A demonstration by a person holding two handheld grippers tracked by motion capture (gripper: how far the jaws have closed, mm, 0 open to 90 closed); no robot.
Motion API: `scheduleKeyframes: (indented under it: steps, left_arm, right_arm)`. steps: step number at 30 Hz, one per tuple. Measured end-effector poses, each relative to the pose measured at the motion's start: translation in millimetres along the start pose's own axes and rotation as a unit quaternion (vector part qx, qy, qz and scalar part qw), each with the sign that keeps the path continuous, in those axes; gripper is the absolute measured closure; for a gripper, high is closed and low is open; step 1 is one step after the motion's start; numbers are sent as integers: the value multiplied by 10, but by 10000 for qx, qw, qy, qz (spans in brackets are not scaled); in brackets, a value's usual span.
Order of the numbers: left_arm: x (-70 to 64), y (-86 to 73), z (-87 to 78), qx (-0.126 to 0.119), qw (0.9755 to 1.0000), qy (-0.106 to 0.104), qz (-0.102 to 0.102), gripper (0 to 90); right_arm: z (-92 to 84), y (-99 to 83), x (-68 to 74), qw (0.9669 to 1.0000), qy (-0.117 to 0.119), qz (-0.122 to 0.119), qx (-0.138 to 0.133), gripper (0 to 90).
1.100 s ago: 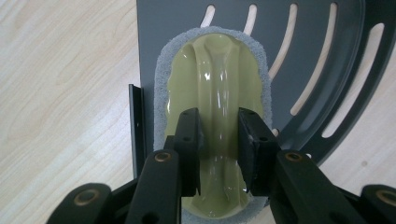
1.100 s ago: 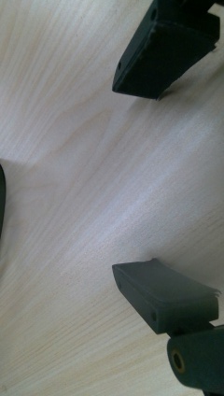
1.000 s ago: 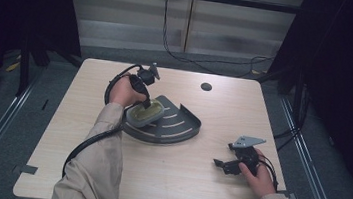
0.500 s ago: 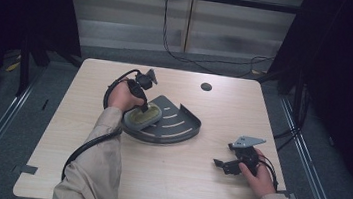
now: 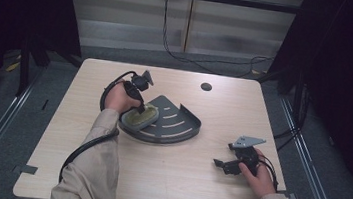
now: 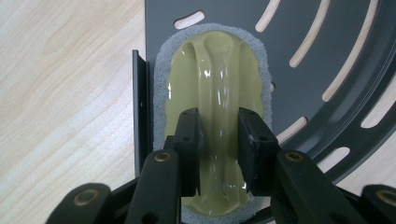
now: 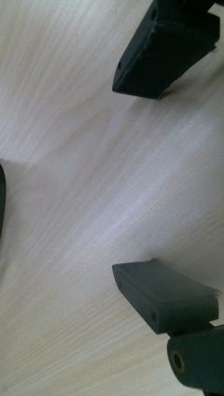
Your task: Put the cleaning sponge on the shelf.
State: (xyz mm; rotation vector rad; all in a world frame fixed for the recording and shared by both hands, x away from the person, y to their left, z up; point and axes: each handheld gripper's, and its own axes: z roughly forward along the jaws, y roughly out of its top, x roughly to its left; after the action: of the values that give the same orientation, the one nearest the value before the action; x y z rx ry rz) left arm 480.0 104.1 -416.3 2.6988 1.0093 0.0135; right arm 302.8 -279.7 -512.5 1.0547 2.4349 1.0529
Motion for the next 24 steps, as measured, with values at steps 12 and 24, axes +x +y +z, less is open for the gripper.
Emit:
scheduleKeyframes:
  steps: [12,24]
  left_arm:
    - [30,-39,6,-20,10000,13,-91,709]
    - [37,-62,20,-46,9999,6,-122,708]
  right_arm:
    - [0,0,0,10000,-2,-1,-1,110]
    - [0,0,0,10000,0,1,-2,110]
